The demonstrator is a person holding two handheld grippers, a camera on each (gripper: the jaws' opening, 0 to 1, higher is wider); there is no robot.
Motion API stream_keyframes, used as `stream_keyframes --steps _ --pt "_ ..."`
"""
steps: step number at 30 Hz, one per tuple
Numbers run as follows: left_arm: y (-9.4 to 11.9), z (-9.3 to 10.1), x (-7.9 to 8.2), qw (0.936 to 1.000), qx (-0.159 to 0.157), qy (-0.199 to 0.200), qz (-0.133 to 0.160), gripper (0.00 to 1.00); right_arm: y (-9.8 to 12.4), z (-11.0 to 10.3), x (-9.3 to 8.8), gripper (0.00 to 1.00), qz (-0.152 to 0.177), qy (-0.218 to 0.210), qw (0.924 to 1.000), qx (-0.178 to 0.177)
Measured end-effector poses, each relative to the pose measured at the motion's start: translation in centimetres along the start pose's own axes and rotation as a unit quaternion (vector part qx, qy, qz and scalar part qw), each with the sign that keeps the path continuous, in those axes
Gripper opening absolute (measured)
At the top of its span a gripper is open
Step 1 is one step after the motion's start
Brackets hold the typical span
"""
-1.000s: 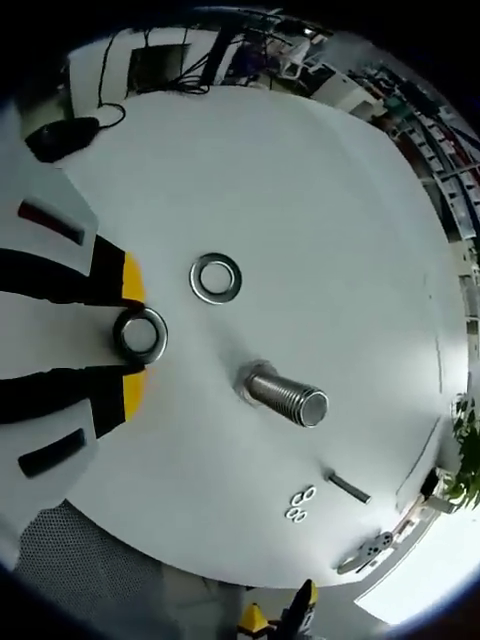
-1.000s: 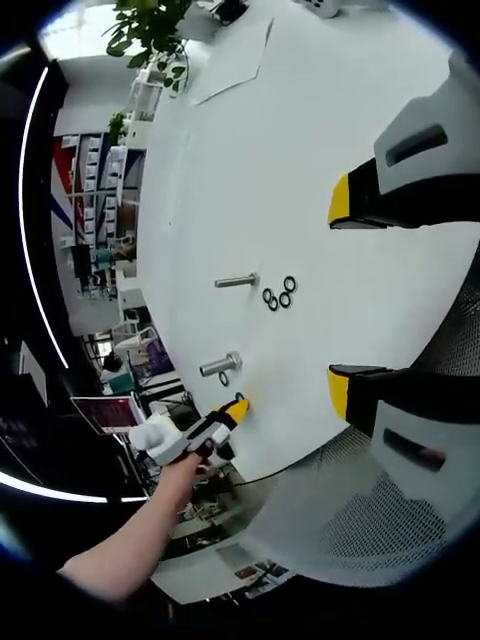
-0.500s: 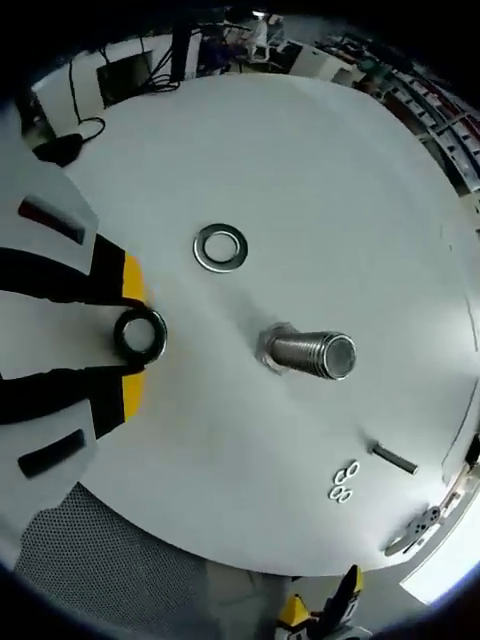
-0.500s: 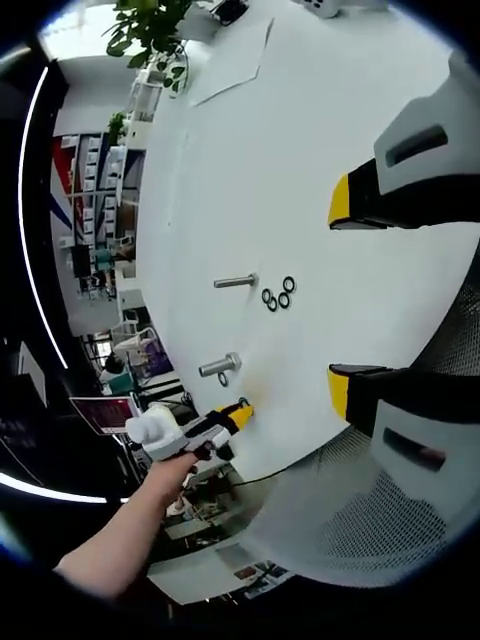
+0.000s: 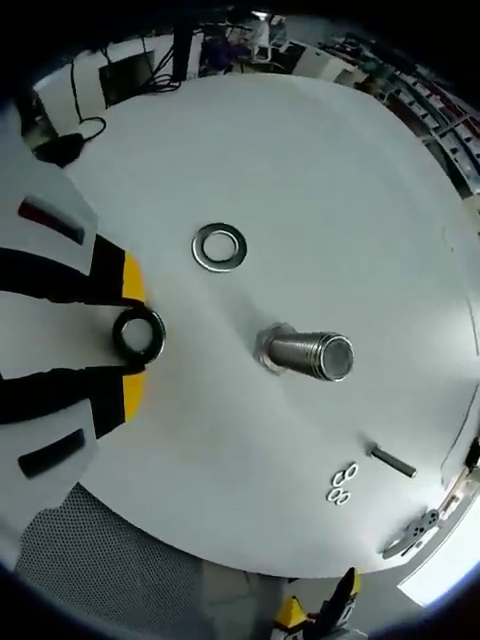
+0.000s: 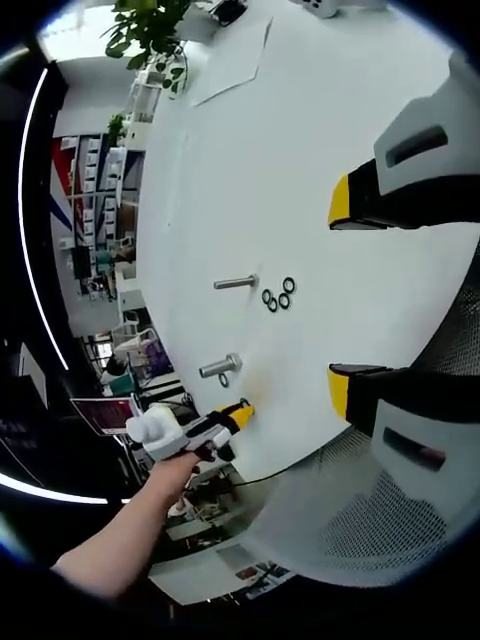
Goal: Place the washer onto the threaded stud by aligning its center hole with the stud, sliding it down to the base, and recovering from edge contact or off-axis alignment until the washer reaches the visible bottom stop.
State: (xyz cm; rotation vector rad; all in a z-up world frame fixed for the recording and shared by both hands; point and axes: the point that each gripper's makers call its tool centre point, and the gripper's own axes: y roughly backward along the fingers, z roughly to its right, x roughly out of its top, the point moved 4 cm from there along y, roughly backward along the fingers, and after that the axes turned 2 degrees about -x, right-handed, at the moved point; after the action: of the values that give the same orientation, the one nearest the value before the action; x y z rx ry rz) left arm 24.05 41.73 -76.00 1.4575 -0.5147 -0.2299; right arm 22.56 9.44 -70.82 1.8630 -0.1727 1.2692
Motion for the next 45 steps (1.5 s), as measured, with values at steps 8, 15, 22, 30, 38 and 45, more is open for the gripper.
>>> stream_keyframes --steps 8,15,22,30,38,45 --pt "0.1 -0.1 -0.2 0.9997 0.002 0.014 0.020 0.20 0.0 0.1 0.0 0.57 0.000 -0.001 1.0000 -0.001" --pt "0.1 -0.2 -0.2 0.9992 0.004 0.019 0.035 0.19 0.0 0.1 0.0 0.57 0.001 -0.002 1.0000 -0.001" --pt "0.2 0.4 0.0 0.9994 0.005 0.008 0.032 0.18 0.0 0.1 0.0 0.57 0.001 -0.004 1.0000 -0.001" --pt "1.2 0.7 1.3 0.9988 0.005 -0.013 0.046 0.18 0.0 0.1 0.1 0.57 0.002 -0.004 1.0000 0.000" --pt "2.8 0.7 2.9 0.9975 0.006 -0.025 0.066 0.18 0.0 0.1 0.1 0.57 0.003 -0.005 1.0000 0.001" --pt "4.3 0.5 4.5 0.9956 0.004 -0.034 0.087 0.18 0.0 0.1 0.1 0.57 0.004 -0.007 1.0000 0.001"
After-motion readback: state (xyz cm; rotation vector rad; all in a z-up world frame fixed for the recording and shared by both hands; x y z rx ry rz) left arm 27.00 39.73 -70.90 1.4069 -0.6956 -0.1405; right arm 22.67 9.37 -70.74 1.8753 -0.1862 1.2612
